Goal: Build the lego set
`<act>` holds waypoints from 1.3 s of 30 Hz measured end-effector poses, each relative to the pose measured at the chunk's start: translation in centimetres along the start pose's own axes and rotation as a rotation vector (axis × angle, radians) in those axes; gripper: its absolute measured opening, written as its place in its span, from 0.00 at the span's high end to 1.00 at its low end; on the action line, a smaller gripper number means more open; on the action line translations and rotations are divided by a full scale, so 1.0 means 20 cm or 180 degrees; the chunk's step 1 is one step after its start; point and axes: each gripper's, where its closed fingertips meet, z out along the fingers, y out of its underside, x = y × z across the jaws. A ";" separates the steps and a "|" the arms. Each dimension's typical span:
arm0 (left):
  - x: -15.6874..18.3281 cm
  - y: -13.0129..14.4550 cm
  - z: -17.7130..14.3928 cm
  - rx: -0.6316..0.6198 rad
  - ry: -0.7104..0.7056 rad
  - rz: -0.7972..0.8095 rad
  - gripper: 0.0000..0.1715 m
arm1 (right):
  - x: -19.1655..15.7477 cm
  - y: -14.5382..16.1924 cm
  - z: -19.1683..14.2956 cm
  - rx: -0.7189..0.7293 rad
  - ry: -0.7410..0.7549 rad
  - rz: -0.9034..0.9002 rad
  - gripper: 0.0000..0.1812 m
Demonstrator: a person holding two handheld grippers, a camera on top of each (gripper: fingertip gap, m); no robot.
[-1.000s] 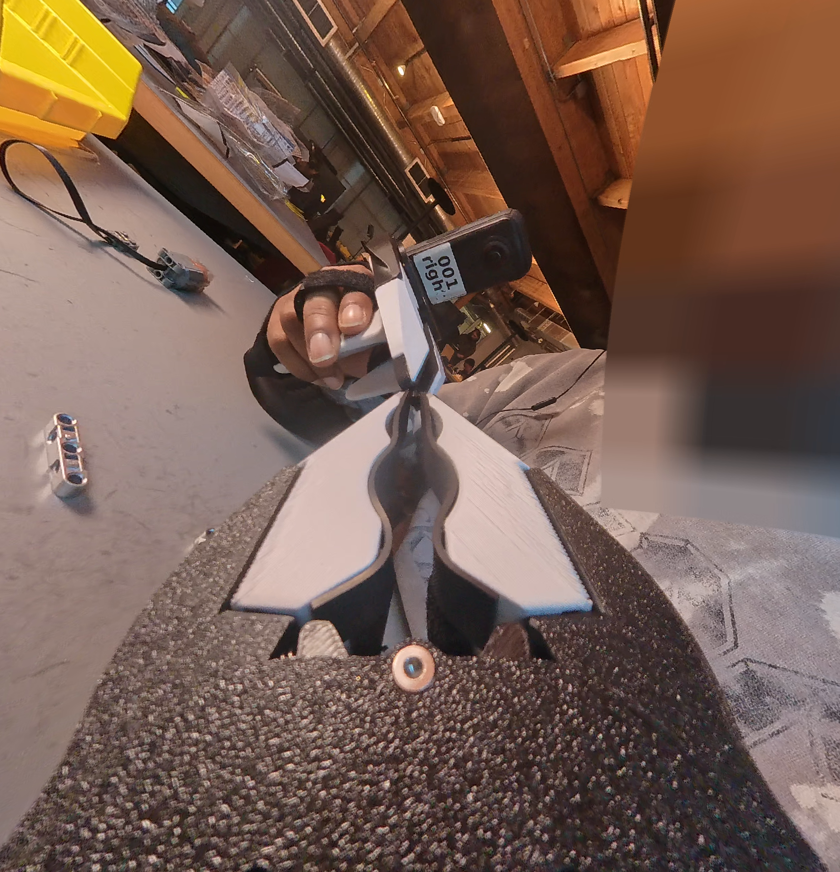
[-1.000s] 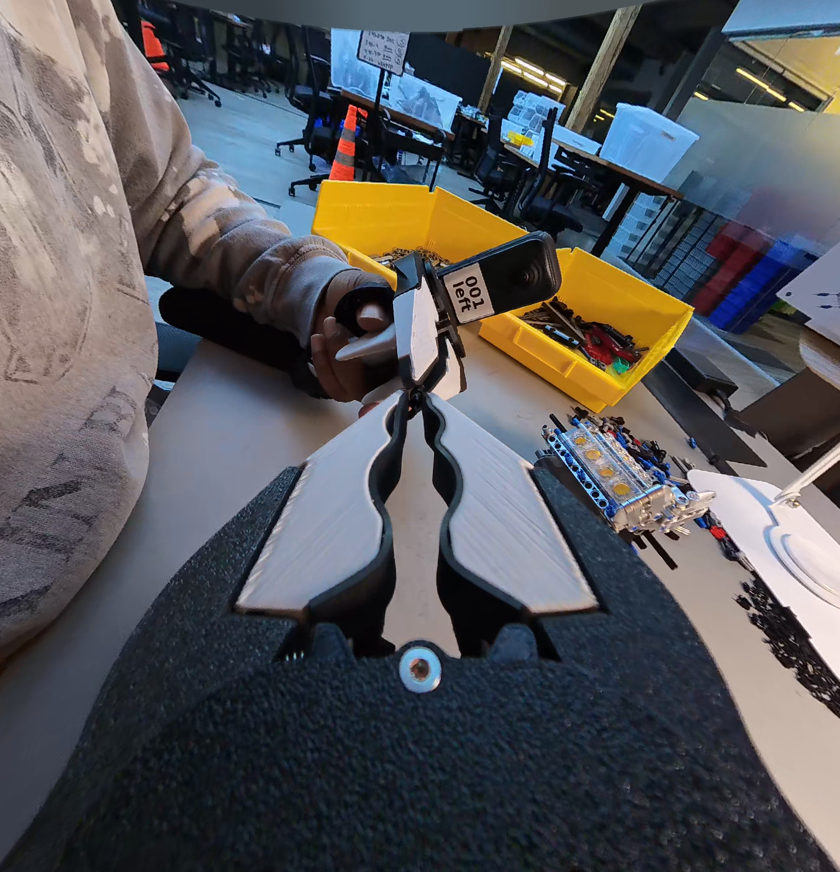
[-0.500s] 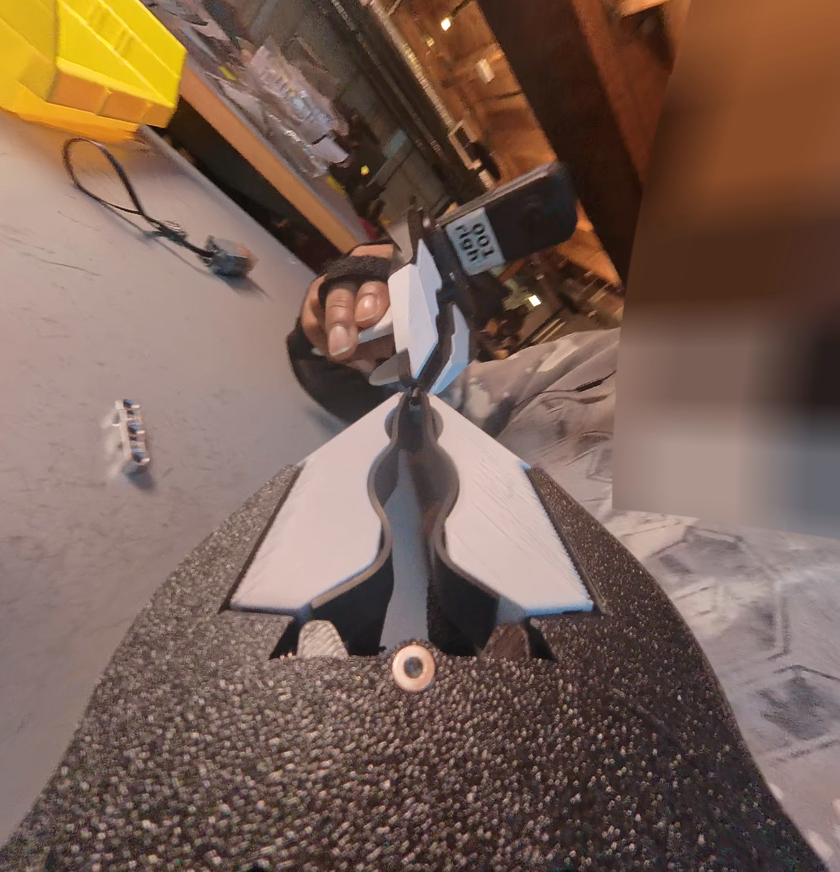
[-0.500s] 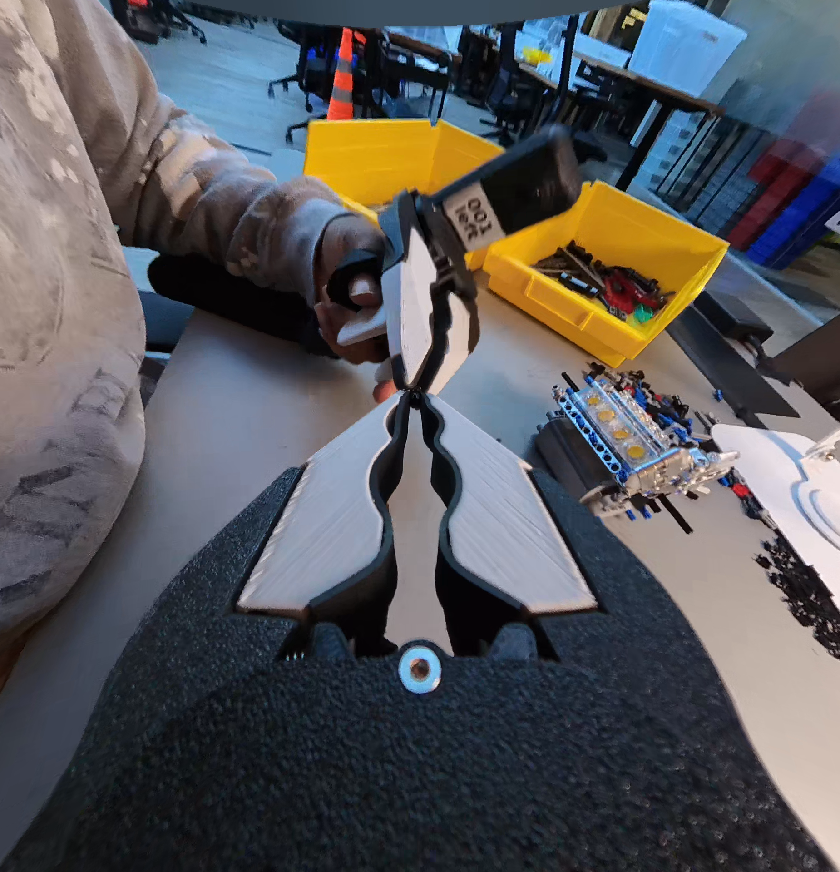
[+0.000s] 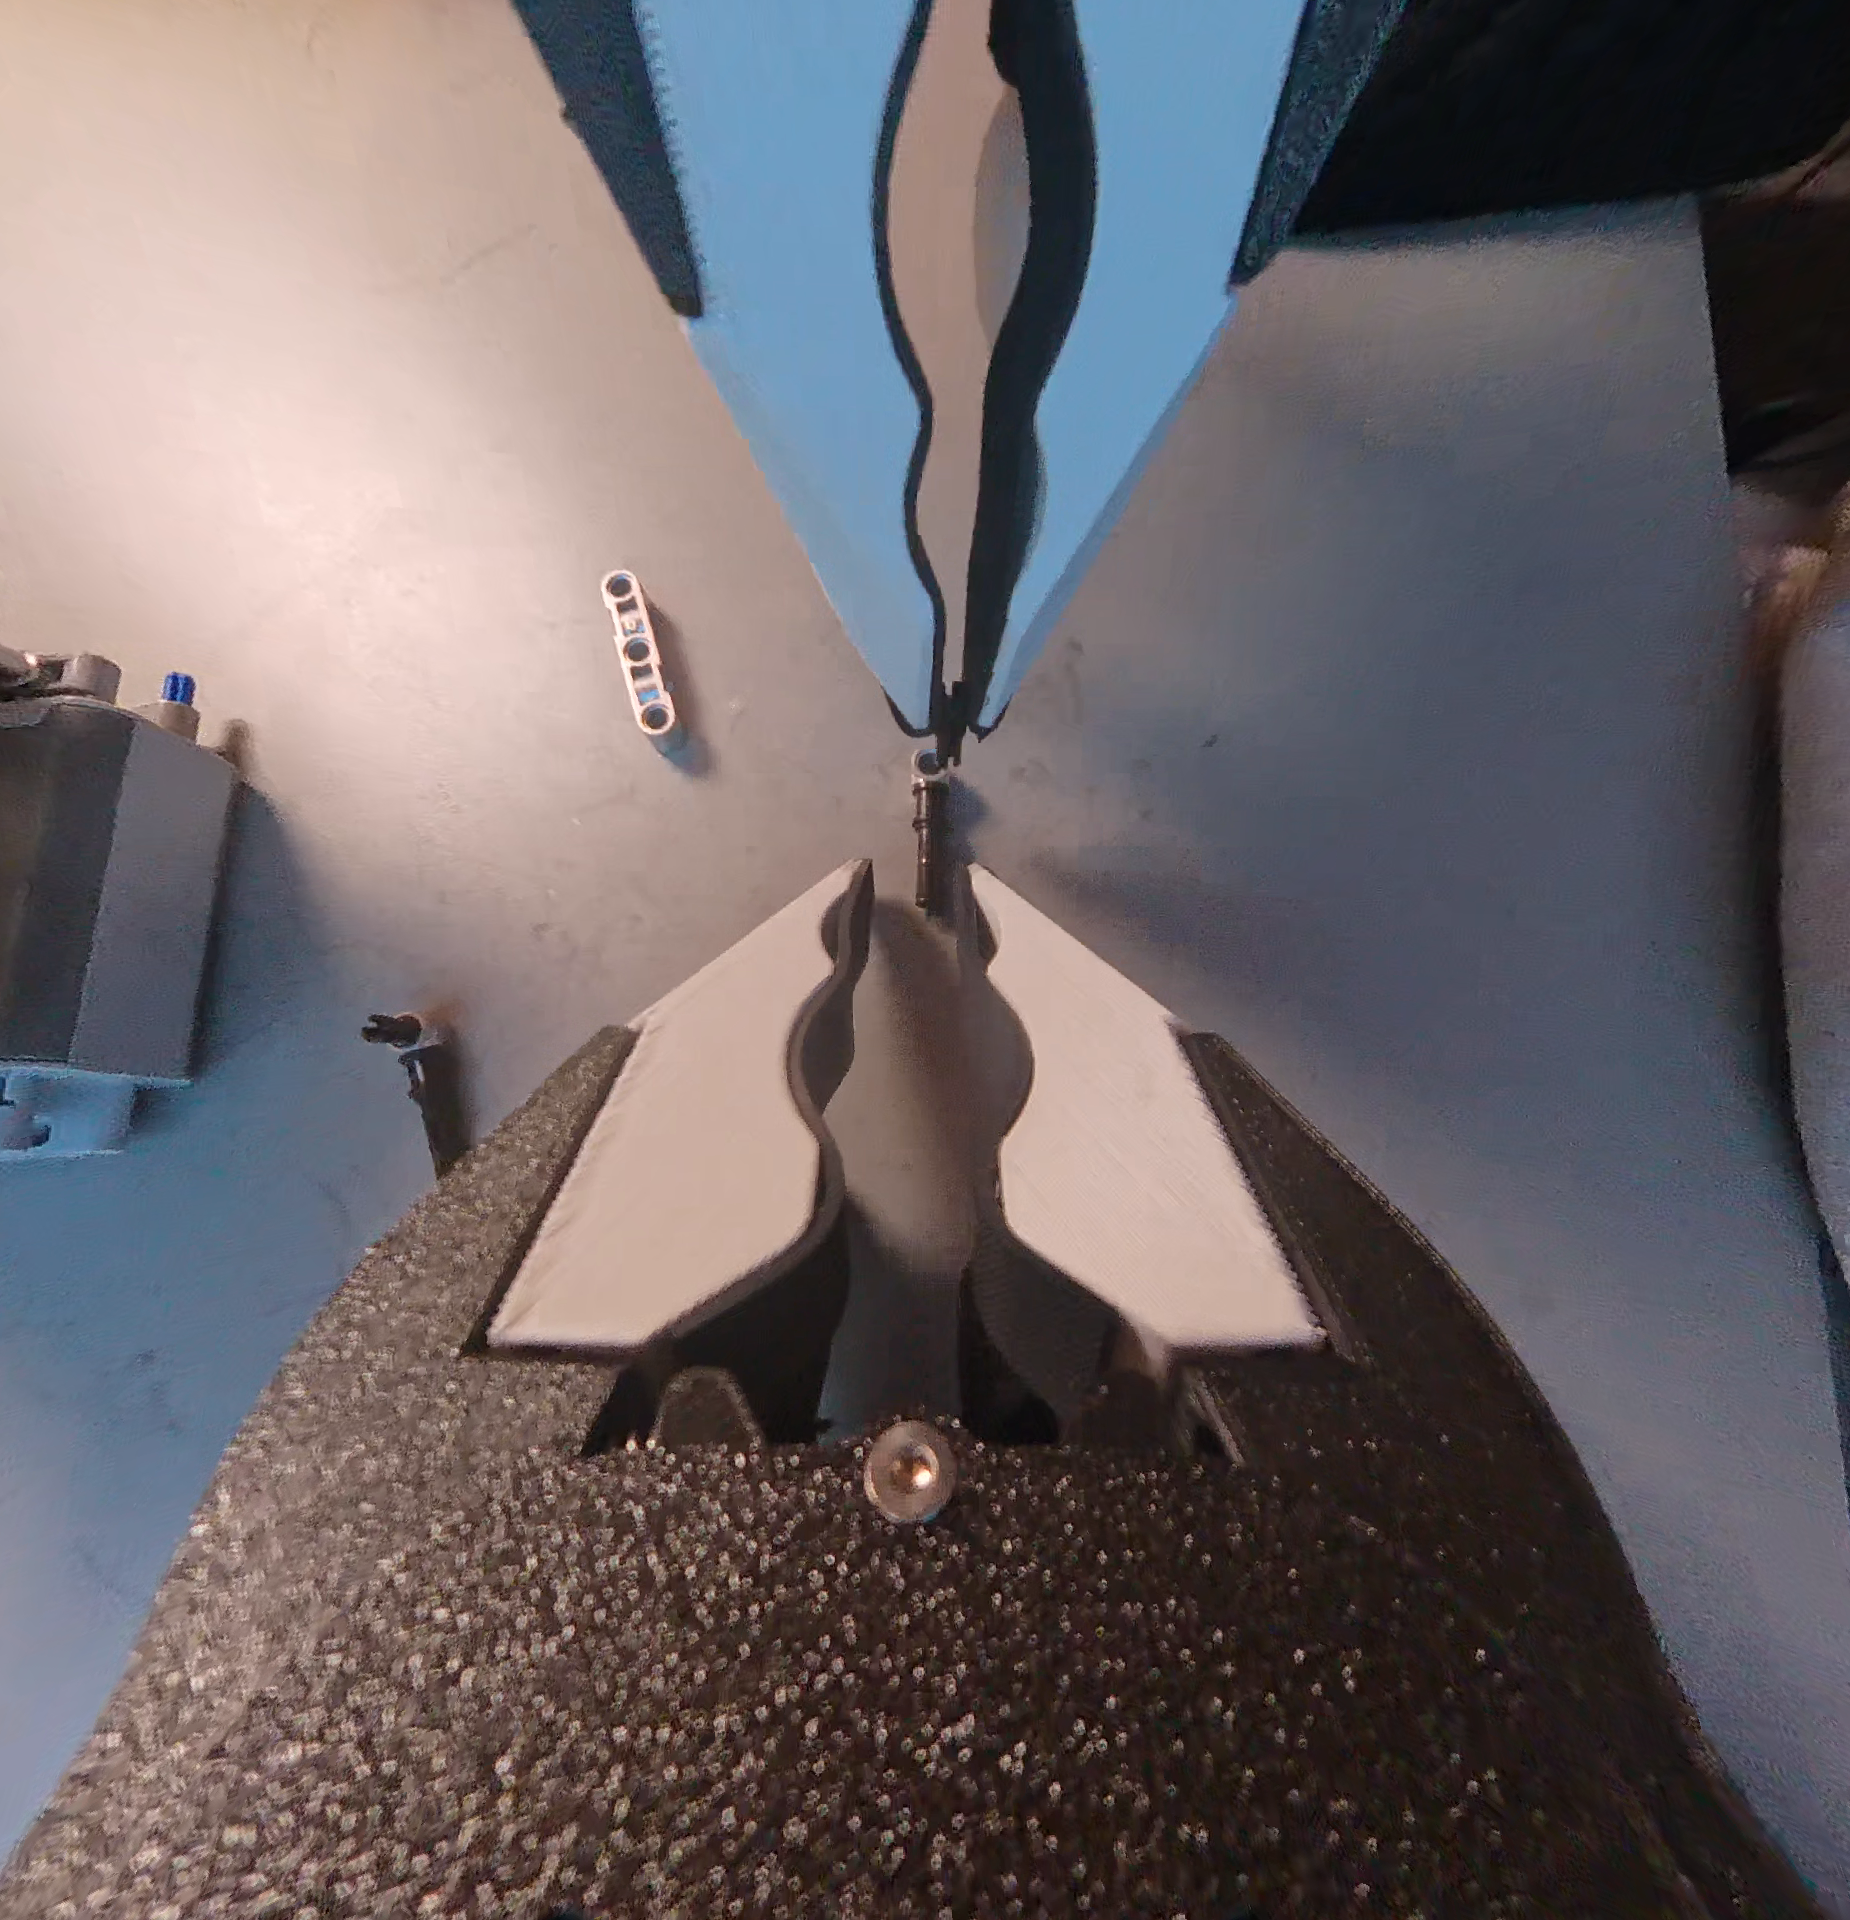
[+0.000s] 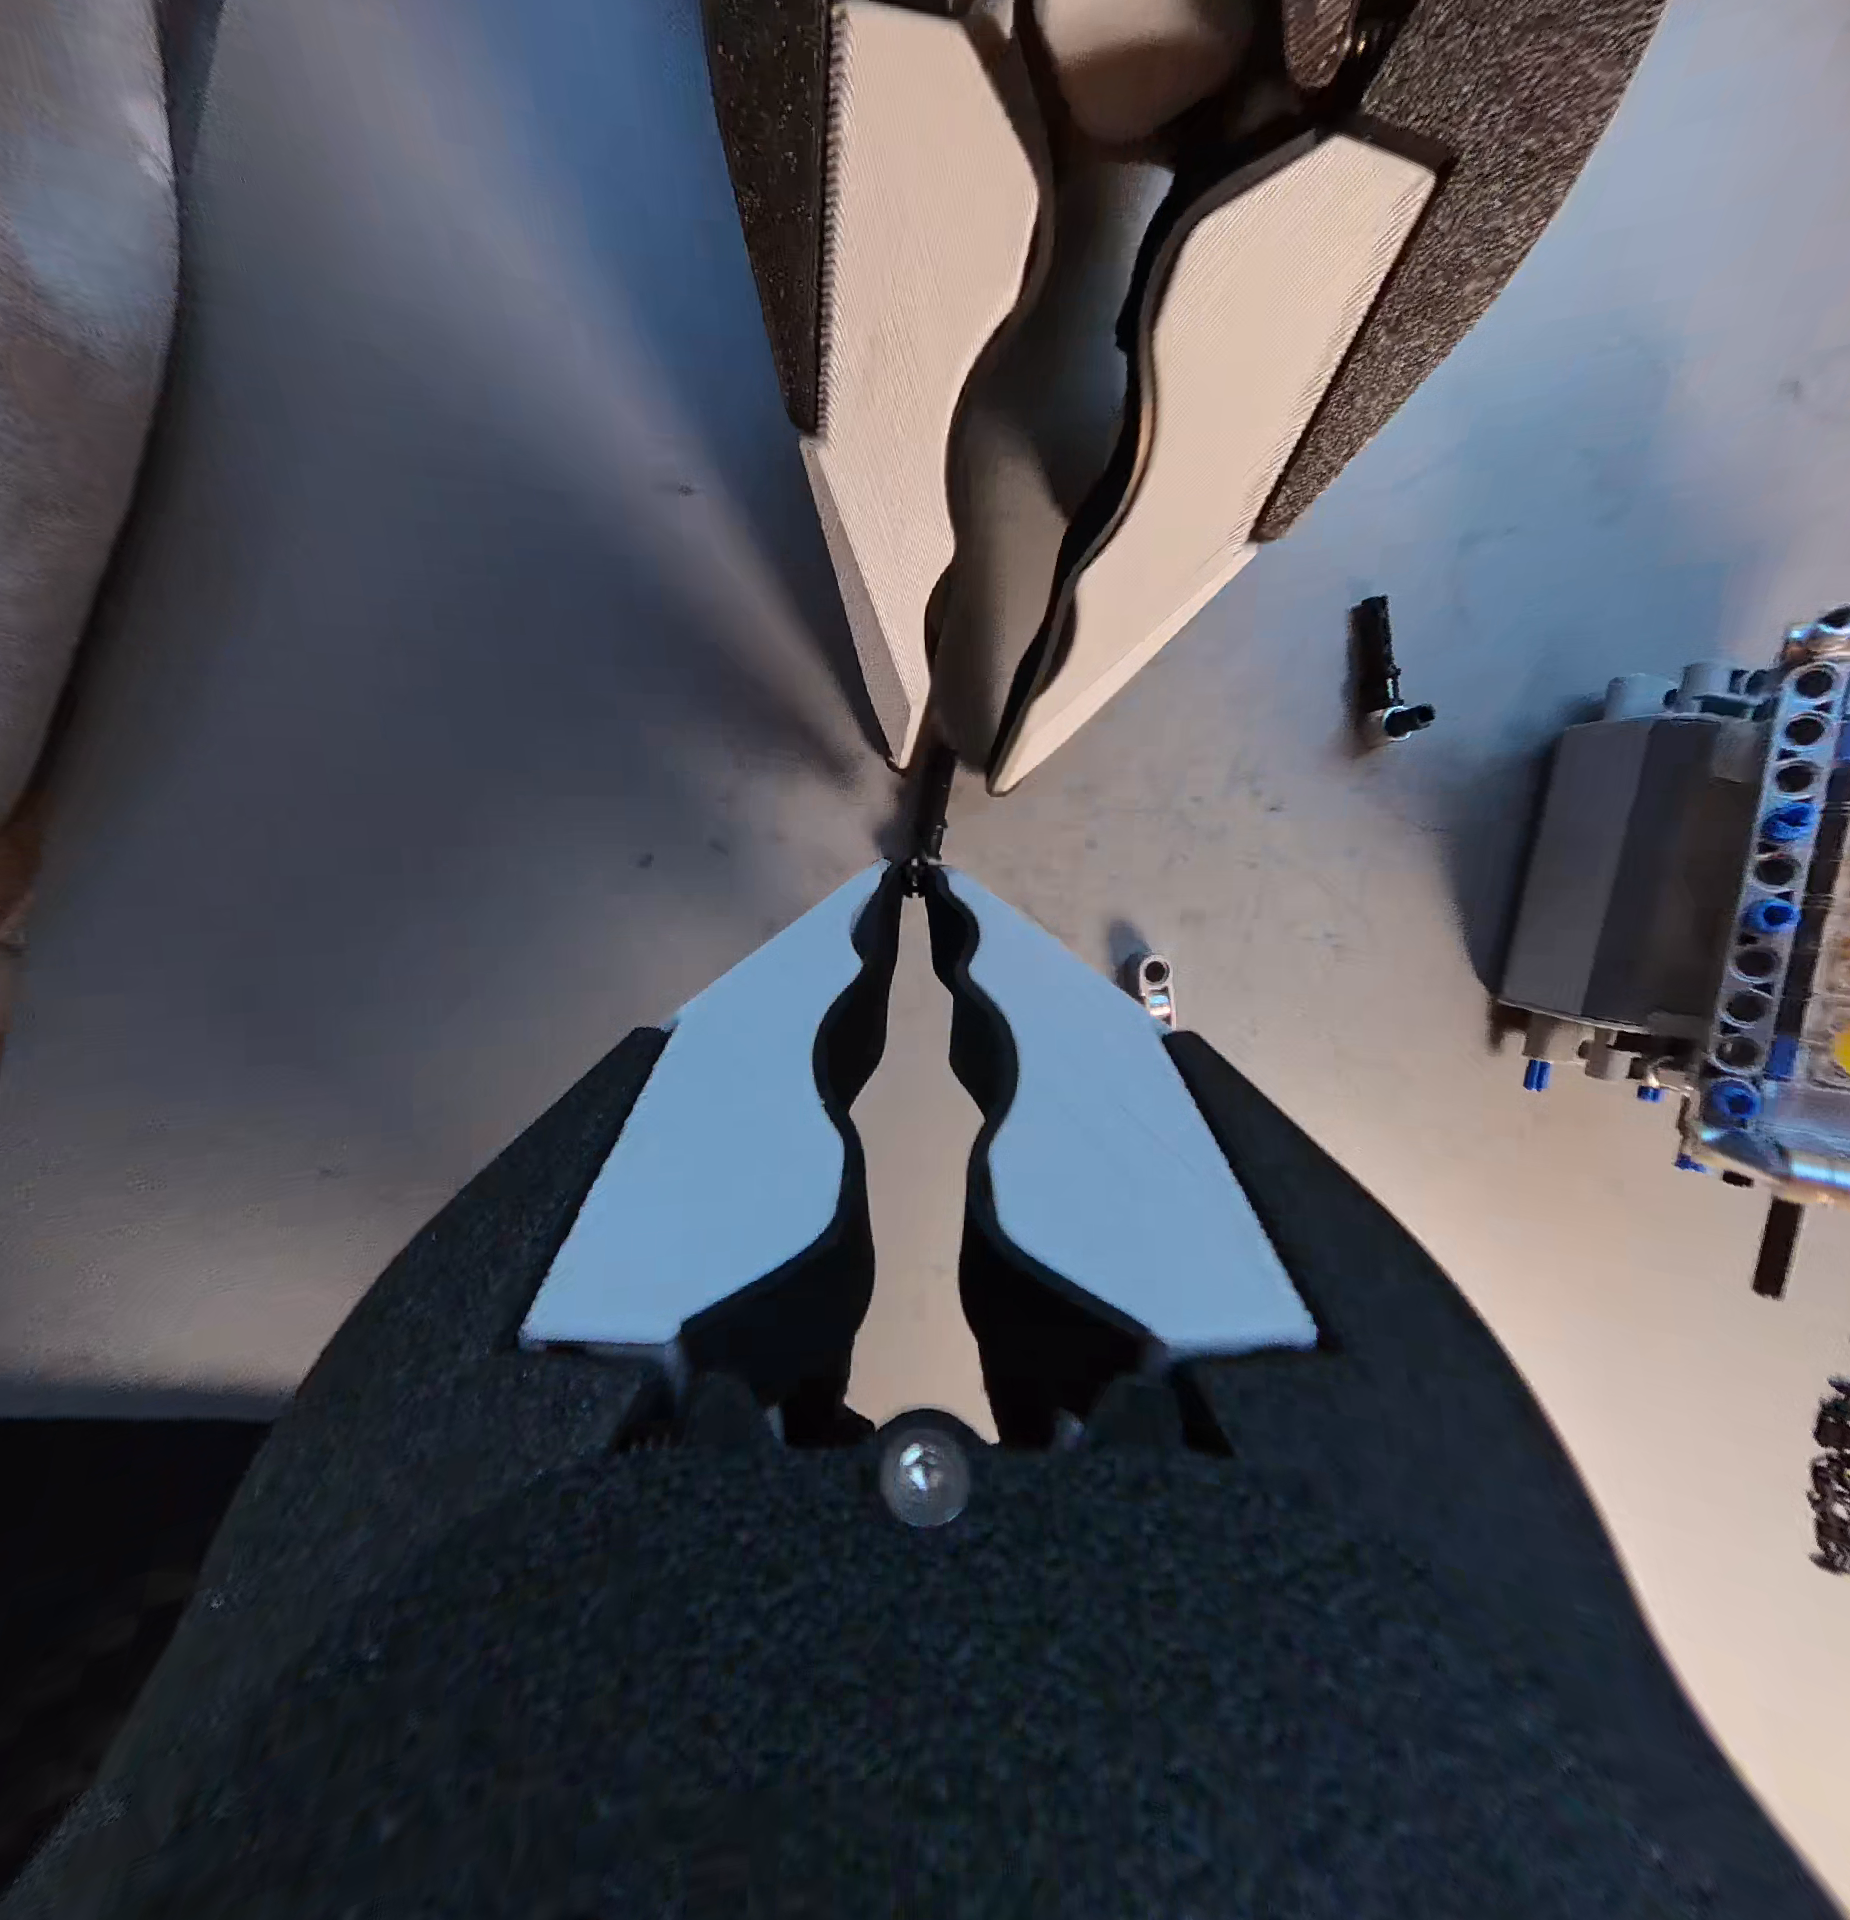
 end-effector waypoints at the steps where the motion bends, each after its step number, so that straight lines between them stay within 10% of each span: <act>1: 0.00 0.00 0.00 -0.0011 -0.0012 0.0035 0.93 | 0.00 0.01 0.01 -0.0066 -0.0024 -0.0009 0.98; 39: 0.01 -0.02 0.01 0.0026 0.0293 0.0000 0.99 | -0.01 0.04 0.06 -0.0854 -0.0377 -0.0610 0.98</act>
